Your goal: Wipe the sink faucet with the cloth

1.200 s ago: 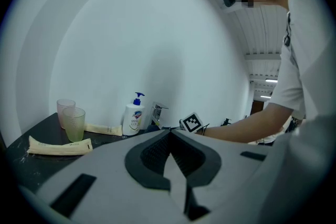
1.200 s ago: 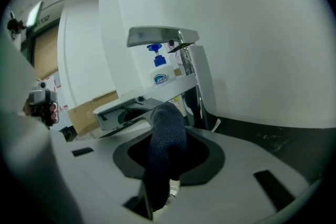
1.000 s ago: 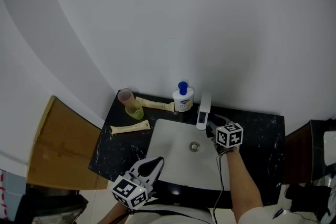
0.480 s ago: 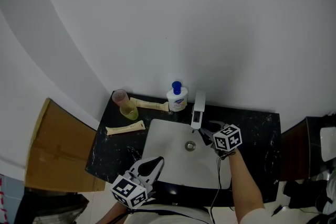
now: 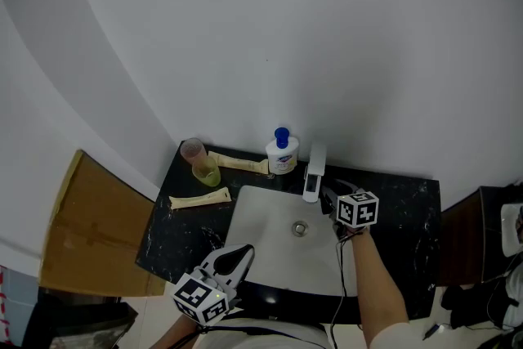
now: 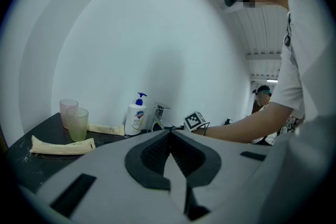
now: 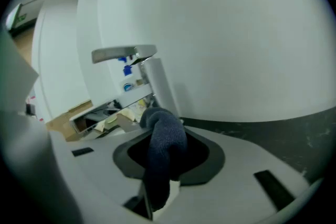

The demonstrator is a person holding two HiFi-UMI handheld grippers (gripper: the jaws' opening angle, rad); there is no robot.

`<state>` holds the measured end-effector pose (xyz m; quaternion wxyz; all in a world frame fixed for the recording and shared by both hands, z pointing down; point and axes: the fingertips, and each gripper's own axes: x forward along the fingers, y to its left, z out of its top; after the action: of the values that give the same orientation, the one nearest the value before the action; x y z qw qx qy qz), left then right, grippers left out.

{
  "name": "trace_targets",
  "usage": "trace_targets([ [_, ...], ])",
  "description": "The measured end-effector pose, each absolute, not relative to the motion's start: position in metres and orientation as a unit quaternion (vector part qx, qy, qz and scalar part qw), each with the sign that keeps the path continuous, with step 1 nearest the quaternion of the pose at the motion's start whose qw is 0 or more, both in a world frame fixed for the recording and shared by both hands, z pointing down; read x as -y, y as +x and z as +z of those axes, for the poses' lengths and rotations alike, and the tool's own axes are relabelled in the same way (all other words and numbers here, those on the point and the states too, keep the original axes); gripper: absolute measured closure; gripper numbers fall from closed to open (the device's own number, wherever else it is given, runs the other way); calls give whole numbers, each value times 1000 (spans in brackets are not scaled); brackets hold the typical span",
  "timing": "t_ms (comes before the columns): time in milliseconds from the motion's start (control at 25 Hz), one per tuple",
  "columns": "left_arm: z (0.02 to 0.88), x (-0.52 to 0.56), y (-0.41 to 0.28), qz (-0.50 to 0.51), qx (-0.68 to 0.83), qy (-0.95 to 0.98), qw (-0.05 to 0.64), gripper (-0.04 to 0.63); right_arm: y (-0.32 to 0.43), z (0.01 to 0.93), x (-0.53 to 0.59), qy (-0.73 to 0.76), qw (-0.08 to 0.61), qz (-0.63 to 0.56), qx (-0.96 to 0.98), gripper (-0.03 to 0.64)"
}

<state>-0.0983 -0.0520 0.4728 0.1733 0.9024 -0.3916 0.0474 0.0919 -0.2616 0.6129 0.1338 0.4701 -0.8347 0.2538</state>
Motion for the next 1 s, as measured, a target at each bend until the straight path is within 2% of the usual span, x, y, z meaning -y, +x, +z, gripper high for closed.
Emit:
trace_targets([
  [120,472,52,-97,45,389,904,173,594,138,606,265,529,102,264,800,509],
  [240,471,52,-94,42,386,905,173,594,135,593,251,491,82,268,825,509],
  [400,471,51,-89,43,379,908,174,594,88,599,227,402,156,237,871,509],
  [680,471,50,-96,46,391,903,171,594,32,613,242,356,203,226,884,509],
  [840,471,48,-107,48,402,898,170,594,52,613,255,408,193,229,862,509],
  [1000,471,50,-108,45,400,900,170,594,106,607,263,492,177,210,826,509],
])
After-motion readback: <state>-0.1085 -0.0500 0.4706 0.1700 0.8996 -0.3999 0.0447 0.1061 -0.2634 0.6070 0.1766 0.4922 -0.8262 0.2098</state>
